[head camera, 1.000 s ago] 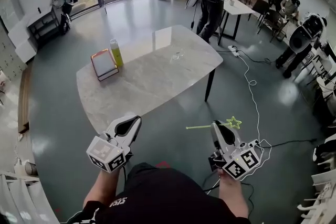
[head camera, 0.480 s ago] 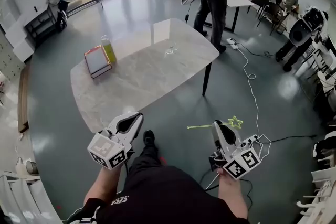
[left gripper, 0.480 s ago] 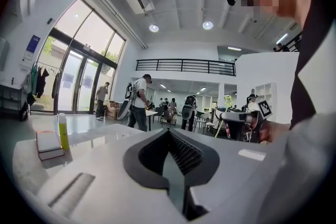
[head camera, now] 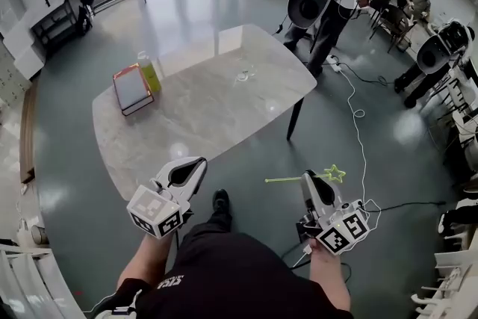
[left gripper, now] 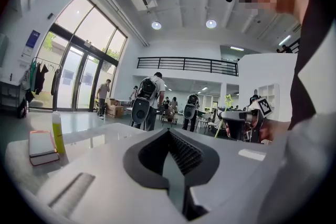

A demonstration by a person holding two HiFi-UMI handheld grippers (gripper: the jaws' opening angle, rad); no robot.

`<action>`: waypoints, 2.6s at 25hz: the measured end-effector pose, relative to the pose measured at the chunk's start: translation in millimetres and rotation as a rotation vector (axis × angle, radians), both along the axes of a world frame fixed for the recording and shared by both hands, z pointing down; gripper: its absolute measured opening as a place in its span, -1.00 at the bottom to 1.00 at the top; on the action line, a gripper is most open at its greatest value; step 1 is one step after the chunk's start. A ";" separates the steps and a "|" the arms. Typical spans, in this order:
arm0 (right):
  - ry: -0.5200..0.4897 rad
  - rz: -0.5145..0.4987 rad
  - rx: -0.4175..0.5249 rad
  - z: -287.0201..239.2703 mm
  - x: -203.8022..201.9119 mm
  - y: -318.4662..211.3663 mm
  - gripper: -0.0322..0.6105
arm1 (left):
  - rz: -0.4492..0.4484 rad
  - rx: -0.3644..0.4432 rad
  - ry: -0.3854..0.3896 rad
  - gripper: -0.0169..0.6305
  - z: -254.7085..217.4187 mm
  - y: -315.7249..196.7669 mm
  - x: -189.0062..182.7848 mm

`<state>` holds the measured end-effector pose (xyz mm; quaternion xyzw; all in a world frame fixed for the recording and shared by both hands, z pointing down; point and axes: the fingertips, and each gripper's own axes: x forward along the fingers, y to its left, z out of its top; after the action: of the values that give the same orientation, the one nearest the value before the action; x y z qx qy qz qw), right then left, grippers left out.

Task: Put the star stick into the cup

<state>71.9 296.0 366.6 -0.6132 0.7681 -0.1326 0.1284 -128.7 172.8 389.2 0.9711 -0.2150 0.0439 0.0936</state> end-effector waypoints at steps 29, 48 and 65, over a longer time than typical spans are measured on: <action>0.018 -0.063 -0.034 -7.7 68.2 -274.7 -0.81 | 0.041 -0.006 0.054 -0.95 -15.3 -224.4 80.9; -0.008 -0.311 -0.096 4.0 159.1 -449.7 -0.81 | -0.187 -0.034 0.041 -0.95 -10.5 -346.7 176.2; 0.031 -0.455 -0.223 99.6 158.1 -562.9 -0.81 | -0.342 -0.071 0.013 -0.95 46.0 -407.7 199.8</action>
<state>230.0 -266.9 466.2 -0.4367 0.8689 -0.2324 0.0150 71.2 -234.9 435.3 0.9167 -0.3748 0.0287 0.1356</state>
